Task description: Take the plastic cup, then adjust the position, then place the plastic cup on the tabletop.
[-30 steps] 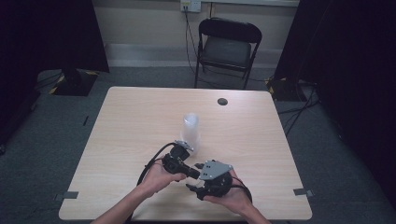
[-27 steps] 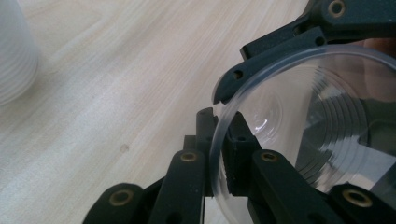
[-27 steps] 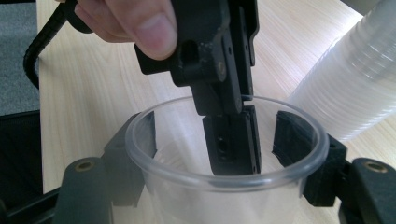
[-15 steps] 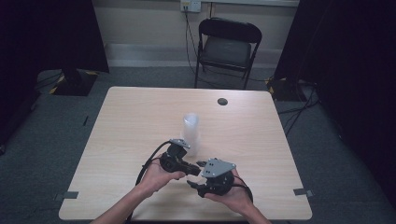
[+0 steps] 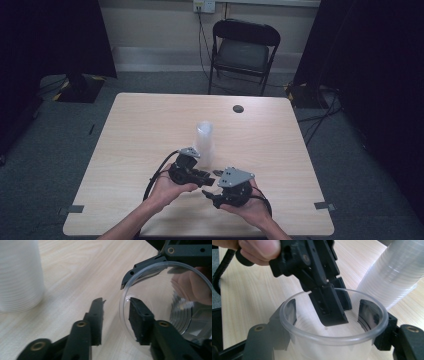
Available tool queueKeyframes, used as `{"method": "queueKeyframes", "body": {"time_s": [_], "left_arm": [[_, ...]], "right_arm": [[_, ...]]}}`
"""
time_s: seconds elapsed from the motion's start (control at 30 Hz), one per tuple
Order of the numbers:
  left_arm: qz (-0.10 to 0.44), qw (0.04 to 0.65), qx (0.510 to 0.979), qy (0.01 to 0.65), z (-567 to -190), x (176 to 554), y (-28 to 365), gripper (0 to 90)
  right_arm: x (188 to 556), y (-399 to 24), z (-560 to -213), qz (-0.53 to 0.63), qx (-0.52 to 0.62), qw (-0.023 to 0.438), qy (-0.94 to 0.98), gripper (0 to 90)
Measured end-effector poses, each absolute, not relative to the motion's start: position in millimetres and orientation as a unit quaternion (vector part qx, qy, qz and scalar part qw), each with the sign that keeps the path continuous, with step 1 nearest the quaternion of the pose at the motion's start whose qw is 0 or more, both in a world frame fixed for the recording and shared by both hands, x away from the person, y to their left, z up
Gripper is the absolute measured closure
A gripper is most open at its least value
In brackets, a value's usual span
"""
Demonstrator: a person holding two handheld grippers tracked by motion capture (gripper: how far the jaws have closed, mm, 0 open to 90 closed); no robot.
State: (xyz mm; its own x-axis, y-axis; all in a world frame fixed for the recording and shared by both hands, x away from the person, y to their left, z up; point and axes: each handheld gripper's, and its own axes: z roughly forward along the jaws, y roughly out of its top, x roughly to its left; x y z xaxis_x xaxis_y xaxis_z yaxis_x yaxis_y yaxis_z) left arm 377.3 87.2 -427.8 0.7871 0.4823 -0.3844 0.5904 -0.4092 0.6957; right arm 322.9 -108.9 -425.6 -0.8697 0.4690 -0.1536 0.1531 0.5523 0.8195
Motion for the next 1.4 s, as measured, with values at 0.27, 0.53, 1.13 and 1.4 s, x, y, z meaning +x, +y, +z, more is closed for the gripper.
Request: {"method": "queueKeyframes", "body": {"time_s": [0.27,0.53,1.13,1.4], "left_arm": [[-0.013,0.444,0.836,0.323,-422,378,94,47.3],[0.0,0.457,0.828,0.327,-417,376,99,39.3],[0.034,0.48,0.812,0.33,-408,370,113,30.3],[0.055,0.468,0.814,0.339,-411,368,129,29.5]], "right_arm": [[328,-111,-425,0.434,0.197,0.185,0.859,31.2],[329,-116,-425,0.438,0.212,0.186,0.854,31.3],[343,-146,-424,0.445,0.277,0.205,0.827,31.1],[355,-159,-420,0.457,0.308,0.204,0.809,31.2]]}}
